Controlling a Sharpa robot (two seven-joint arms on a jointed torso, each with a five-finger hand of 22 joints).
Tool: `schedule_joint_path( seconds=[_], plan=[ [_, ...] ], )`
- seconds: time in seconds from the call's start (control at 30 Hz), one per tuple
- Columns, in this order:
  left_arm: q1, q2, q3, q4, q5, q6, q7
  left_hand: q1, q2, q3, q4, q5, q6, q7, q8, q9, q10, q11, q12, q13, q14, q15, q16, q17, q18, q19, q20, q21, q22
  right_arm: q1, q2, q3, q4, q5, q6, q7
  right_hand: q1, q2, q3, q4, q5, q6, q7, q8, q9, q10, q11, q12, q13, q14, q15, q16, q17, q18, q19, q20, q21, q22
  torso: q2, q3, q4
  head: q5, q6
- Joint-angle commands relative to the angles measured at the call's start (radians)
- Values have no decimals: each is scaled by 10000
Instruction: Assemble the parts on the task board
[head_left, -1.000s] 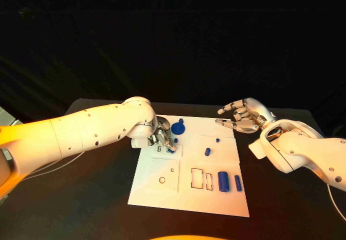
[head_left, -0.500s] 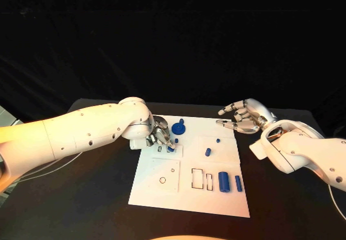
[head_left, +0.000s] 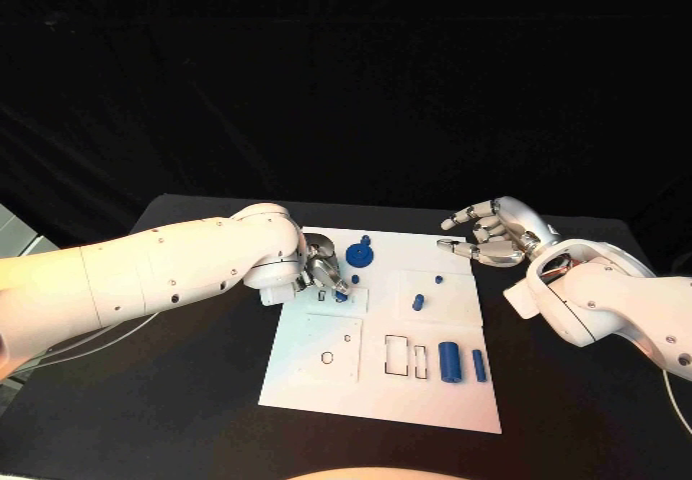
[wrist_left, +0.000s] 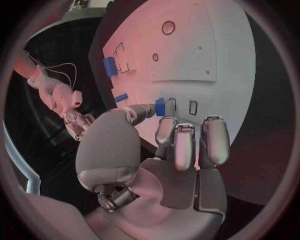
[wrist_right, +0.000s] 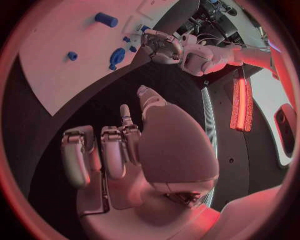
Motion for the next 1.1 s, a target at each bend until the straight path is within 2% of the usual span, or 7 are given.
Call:
schedule_joint_path(
  seconds=[0.03,0.23,0.4,0.67,1.1],
  plan=[
    [-120,-30,-19,153,-1210,-872,158,-98,-23,1869,-1952,110,380,-274,65,2623,94,-5,47,35,676,-66,13,1079,-201,87,-6,57,38,-9,-18,0,-14,-73,118,108,-16,-29,67,9,35,-39,20,36,-8,41,-13,-66,1641,1044,0,54,2633,-68,1047,0,44,2631,-2,-6,6,11,-16],
    [-309,-88,-37,334,-1839,-1287,140,-139,-43,1895,-1981,203,430,-294,72,2634,150,-25,85,92,677,-80,13,1075,-217,148,-19,88,116,-10,-38,-1,-52,-96,66,161,-27,-30,69,11,53,-47,21,34,-11,16,-11,-96,1618,1044,1,54,2633,-68,1047,0,44,2631,-20,9,0,20,-93],
    [-405,-129,-41,452,-2067,-1408,125,-163,-55,1918,-1999,248,461,-307,75,2640,196,-37,122,149,680,-90,15,1079,-227,185,-27,107,162,-10,-52,0,-68,-100,47,179,-27,-30,69,11,53,-47,21,34,-11,16,-11,-96,1618,1044,1,54,2633,-68,1047,0,44,2631,-15,8,8,18,-88],
    [-465,-153,-43,573,-2174,-1474,104,-172,-59,1926,-2004,260,471,-311,76,2641,205,-41,126,155,681,-94,15,1079,-227,187,-30,109,164,-10,-64,0,-68,-102,43,188,-42,-32,75,13,79,-53,23,34,-15,7,-10,-106,1610,1044,3,54,2633,-68,1047,1,44,2631,2,-11,3,4,-101],
    [-499,-247,-43,725,-2205,-1255,45,-206,-72,1985,-2038,325,515,-330,76,2647,236,-60,133,170,687,-109,23,1095,-231,204,-43,119,183,-10,-86,0,-66,-103,74,178,-42,-32,75,13,79,-53,23,34,-15,7,-10,-106,1610,1044,3,54,2633,-68,1047,1,44,2631,-1,-18,12,-5,-162]
  ],
)
